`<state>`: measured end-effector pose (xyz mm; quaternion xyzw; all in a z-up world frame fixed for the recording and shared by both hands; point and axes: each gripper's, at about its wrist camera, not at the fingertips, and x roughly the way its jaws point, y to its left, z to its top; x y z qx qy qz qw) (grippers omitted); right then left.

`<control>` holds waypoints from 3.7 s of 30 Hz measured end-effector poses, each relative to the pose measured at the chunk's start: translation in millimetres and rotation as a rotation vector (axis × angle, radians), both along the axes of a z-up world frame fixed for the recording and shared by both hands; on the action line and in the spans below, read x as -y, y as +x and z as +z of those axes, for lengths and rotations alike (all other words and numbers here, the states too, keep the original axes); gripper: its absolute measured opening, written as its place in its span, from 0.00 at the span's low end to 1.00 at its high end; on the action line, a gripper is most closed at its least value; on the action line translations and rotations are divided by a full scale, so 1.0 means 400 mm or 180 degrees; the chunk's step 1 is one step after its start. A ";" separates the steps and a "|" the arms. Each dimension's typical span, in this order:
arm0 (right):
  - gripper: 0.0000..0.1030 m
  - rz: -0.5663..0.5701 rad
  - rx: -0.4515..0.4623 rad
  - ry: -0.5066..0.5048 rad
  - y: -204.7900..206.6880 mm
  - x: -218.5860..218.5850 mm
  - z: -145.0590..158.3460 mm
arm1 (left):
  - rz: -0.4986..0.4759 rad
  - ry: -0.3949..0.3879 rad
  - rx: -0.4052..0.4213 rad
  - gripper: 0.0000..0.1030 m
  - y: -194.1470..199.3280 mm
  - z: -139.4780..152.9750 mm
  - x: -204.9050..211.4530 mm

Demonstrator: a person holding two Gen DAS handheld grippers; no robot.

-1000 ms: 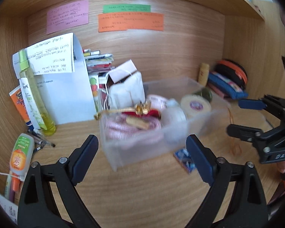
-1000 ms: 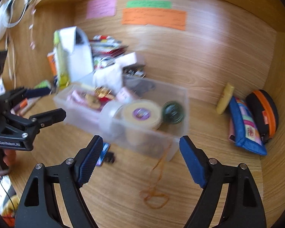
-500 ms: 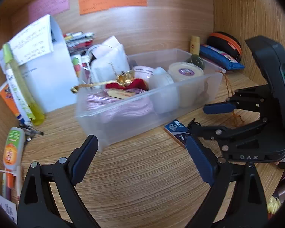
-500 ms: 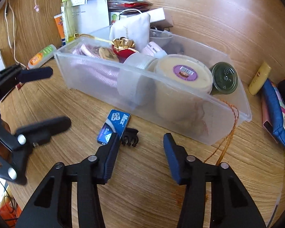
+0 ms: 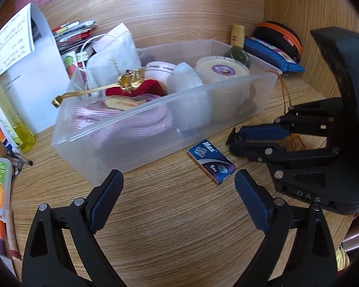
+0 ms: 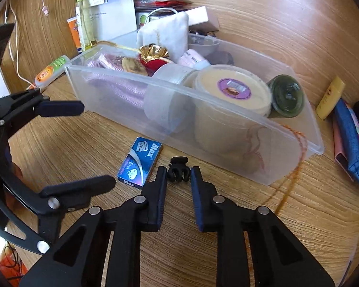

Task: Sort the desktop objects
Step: 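Grasp the black hair clip with the right tool while the left tool grasps the blue Max packet, then carry the hair clip and Max packet up over the clear box with both tools, then open the right tool dropping the clip while the left tool releases the packet into the box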

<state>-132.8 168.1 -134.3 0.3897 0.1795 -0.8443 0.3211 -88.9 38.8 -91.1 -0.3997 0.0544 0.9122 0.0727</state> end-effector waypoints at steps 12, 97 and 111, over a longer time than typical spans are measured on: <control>0.18 -0.0126 -0.0004 -0.0430 0.001 -0.073 0.051 | 0.0060 -0.0099 0.0057 0.85 -0.056 -0.010 -0.067; 0.18 -0.0929 -0.0246 -0.0533 -0.227 0.058 0.136 | 0.0523 0.0163 -0.0783 0.26 -0.128 0.104 0.067; 0.41 -0.0919 -0.0495 -0.0408 -0.206 0.071 0.137 | 0.0605 0.0064 -0.0904 0.67 -0.114 0.104 0.064</control>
